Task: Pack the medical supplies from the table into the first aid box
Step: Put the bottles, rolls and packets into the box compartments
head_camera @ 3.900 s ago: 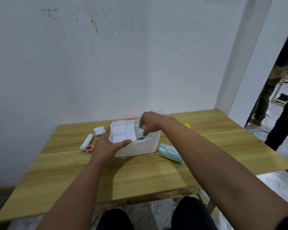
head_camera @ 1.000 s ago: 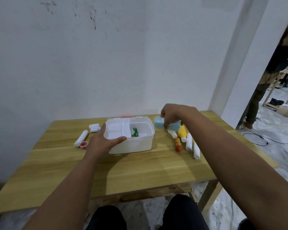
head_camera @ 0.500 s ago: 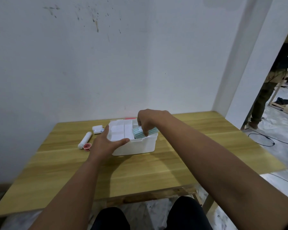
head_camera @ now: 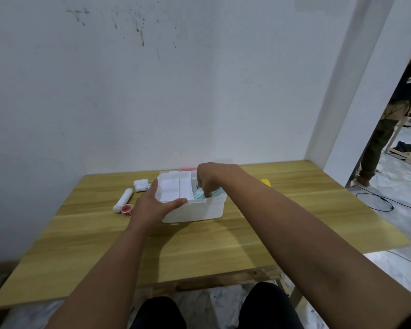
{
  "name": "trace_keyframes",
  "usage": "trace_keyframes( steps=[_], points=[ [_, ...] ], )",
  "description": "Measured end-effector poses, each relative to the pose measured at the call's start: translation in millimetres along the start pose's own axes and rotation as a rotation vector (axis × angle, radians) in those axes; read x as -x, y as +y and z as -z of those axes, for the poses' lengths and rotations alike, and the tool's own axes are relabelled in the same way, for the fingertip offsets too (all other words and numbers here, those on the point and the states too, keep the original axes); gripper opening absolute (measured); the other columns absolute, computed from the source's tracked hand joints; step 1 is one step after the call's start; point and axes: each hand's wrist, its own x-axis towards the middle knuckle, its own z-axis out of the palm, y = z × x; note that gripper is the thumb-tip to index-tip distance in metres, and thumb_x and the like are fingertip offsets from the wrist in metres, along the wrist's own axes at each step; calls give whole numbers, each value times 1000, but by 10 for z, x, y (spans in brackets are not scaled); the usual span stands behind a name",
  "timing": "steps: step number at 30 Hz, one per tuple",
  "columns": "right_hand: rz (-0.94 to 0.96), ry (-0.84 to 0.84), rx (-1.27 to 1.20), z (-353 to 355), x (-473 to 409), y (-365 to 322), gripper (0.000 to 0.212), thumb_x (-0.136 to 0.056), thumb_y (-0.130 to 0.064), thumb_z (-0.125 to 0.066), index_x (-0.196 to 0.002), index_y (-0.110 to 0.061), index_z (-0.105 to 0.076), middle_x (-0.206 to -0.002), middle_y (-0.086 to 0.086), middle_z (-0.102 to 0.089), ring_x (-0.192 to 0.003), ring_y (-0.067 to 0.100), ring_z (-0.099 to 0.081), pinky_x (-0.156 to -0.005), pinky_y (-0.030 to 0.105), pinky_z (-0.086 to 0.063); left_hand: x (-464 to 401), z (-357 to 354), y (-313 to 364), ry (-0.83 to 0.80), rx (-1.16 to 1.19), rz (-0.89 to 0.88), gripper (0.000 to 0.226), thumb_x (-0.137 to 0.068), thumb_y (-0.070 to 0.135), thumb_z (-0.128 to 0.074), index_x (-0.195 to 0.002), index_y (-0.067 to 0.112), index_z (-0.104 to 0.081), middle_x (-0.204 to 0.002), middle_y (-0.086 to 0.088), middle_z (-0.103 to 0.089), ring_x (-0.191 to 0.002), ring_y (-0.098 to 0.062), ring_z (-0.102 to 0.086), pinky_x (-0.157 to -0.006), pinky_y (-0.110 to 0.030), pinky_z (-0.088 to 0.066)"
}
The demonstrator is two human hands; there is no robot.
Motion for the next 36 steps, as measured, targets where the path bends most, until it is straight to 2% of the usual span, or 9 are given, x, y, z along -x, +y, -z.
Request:
trace_keyframes(
  steps=[4, 8, 11, 13, 21, 25, 28, 34, 36],
  points=[
    [-31, -16, -240, -125, -46, 64, 32, -77, -10, -81, -108, -9, -72, -104, 10, -72, -84, 29, -73, -81, 45, -64, 9, 11, -5, 6, 24, -10, 120, -61, 73, -79, -158, 29, -25, -155, -2, -42, -138, -27, -42, -97, -45, -48],
    [-59, -32, -468, -183, -10, 151, 32, -84, -4, -75, -116, -5, -74, -88, 8, -69, -87, 26, -71, -72, 34, -63, 21, 5, 11, 15, 6, -11, 118, -63, 71, -79, -158, 28, -25, -156, -3, -41, -140, -28, -41, -99, -45, -46],
    [-91, -27, -574, -195, -7, 161, 31, -89, -5, -64, -120, -4, -70, -104, 13, -71, -97, 27, -74, -79, 39, -64, 6, 2, 6, 13, 12, 2, 121, -61, 73, -79, -159, 27, -25, -157, -3, -40, -140, -27, -40, -101, -46, -45],
    [-96, -43, -574, -202, -8, 120, 35, -89, -7, -57, -122, -1, -68, -116, 15, -70, -95, 27, -76, -83, 43, -63, 2, 3, 4, 16, 10, 0, 120, -62, 72, -79, -159, 26, -25, -157, -3, -40, -141, -27, -40, -102, -46, -44],
    [-83, -35, -639, -237, 8, 7, 40, -99, -13, -46, -135, -1, -57, -138, 14, -57, -114, 36, -65, -97, 51, -57, 0, -3, -3, 20, 0, -4, 120, -61, 73, -78, -159, 27, -25, -156, -4, -42, -139, -28, -42, -98, -45, -46],
    [-42, 5, -677, -277, 5, 16, 49, -103, -34, -53, -147, -13, -50, -148, 4, -50, -114, 30, -62, -103, 45, -52, -4, -2, 5, 22, -17, -8, 120, -62, 74, -77, -159, 26, -25, -157, -4, -41, -140, -28, -41, -98, -45, -46],
    [-26, 34, -673, -321, -25, 24, 54, -102, -39, -55, -150, -14, -47, -151, 4, -49, -111, 23, -58, -102, 37, -49, -11, 0, 3, 17, -18, -1, 121, -61, 75, -76, -159, 26, -24, -158, -5, -40, -141, -28, -40, -100, -46, -45],
    [-33, 78, -688, -381, -69, 25, 68, -99, -40, -60, -158, -21, -32, -159, 5, -41, -139, 28, -46, -100, 32, -39, 6, 1, 6, 20, 10, -19, 118, -62, 72, -78, -158, 26, -26, -156, -3, -42, -139, -27, -42, -99, -44, -45],
    [-21, 83, -677, -385, -80, 21, 70, -99, -39, -60, -159, -21, -29, -162, 4, -35, -143, 27, -41, -105, 33, -37, 8, 2, 7, 21, 21, -26, 117, -63, 71, -79, -158, 28, -27, -155, -3, -44, -138, -27, -43, -97, -42, -46]
  ],
)
